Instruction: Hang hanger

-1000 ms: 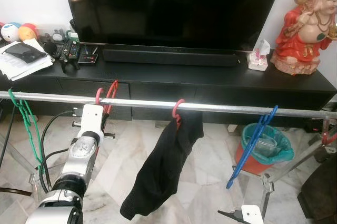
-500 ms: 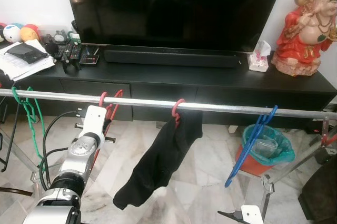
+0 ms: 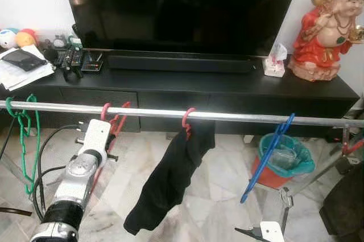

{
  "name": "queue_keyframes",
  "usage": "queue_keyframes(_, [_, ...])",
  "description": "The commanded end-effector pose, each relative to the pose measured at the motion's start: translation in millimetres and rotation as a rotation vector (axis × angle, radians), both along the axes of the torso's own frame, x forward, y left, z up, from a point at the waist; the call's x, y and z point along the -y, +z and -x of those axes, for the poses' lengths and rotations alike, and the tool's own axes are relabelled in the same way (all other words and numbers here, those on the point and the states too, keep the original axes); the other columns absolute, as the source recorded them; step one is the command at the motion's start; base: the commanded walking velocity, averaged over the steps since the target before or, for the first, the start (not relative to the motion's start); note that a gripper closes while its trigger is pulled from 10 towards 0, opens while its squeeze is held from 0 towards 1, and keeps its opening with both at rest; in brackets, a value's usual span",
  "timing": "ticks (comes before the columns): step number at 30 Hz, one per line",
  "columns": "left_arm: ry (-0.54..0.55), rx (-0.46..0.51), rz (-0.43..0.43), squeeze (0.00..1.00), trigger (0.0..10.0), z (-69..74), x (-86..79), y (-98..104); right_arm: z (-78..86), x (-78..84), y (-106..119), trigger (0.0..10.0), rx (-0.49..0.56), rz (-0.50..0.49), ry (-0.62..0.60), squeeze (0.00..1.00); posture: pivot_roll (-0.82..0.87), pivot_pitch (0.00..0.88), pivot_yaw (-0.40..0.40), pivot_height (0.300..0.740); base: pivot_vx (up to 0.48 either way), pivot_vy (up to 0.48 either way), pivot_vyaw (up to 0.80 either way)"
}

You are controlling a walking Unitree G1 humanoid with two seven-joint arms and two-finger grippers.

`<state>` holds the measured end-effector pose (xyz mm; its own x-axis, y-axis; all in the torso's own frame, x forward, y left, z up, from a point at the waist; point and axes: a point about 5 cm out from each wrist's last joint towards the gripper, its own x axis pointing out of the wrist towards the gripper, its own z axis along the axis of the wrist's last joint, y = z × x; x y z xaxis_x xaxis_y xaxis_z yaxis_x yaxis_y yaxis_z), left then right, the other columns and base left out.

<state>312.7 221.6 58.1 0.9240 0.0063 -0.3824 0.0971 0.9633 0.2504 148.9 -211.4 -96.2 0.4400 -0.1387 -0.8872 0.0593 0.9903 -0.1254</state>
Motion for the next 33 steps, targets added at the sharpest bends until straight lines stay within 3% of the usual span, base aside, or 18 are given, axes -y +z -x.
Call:
queue_keyframes(1, [-0.003,-0.019,0.005,0.97,10.0,2.5,2.8,-1,0.2,3.4,1,10.0,-0.004,0.008,-0.001,0.0,-0.05,0.0,-0.103,0.732,0.0,0.0,0.0])
queue_keyframes(10, [0.016,0.034,0.01,0.95,10.0,1.8,4.5,10,0.3,2.9,0,10.0,-0.004,0.007,-0.004,0.0,-0.05,0.0,-0.101,0.732,0.0,0.0,0.0])
queue_keyframes(16, [0.008,0.086,0.085,0.95,10.0,6.4,4.8,27,0.4,3.2,0,10.0,-0.003,0.008,-0.005,0.0,-0.05,0.0,-0.101,0.732,0.0,0.0,0.0])
queue_keyframes(27, [-0.053,0.062,0.137,1.0,10.0,35.0,-6.9,49,0.1,4.2,1,10.0,-0.002,0.011,-0.003,0.0,-0.04,0.0,-0.102,0.732,0.0,0.0,0.0])
queue_keyframes(29, [-0.035,0.075,0.17,1.0,10.0,44.3,-14.6,52,0.0,4.0,1,10.0,-0.001,0.011,-0.007,0.0,-0.03,0.0,-0.097,0.732,0.0,0.0,0.0])
queue_keyframes(33, [0.021,0.059,0.154,1.0,10.0,63.2,-32.5,41,0.0,3.8,1,10.0,0.0,0.011,-0.012,0.0,-0.03,0.0,-0.096,0.732,0.0,0.0,0.0])
